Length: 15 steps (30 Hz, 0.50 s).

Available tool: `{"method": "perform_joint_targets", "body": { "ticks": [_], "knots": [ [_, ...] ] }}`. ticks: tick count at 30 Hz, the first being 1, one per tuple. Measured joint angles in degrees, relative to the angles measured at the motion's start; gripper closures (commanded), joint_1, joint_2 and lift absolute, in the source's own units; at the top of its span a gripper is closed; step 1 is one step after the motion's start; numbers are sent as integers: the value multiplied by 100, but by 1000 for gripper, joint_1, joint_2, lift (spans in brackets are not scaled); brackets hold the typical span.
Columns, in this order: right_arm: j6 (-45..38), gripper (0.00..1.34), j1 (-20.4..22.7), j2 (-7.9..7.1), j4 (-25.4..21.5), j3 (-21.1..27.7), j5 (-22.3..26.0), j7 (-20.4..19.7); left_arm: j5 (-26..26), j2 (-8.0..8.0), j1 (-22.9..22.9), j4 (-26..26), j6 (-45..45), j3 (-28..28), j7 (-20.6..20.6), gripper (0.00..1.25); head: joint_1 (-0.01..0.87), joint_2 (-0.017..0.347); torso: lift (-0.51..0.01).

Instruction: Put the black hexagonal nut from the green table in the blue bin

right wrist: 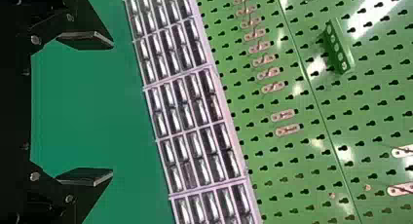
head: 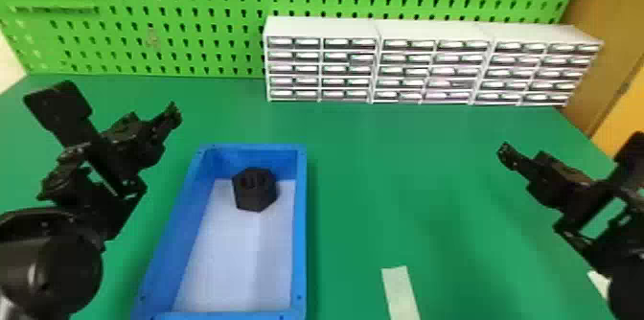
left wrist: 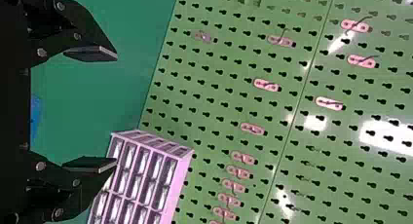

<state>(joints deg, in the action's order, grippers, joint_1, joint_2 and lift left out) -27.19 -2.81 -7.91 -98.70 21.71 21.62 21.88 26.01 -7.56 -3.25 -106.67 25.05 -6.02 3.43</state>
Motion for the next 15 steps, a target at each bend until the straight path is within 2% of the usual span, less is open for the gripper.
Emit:
{"method": "perform_joint_targets", "body": {
  "ticks": [15],
  "knots": [
    [-5,346,-8,14,0,-5,-7,0,-17,1,0,6,0,5,0,478,691,9,-97]
  ]
}}
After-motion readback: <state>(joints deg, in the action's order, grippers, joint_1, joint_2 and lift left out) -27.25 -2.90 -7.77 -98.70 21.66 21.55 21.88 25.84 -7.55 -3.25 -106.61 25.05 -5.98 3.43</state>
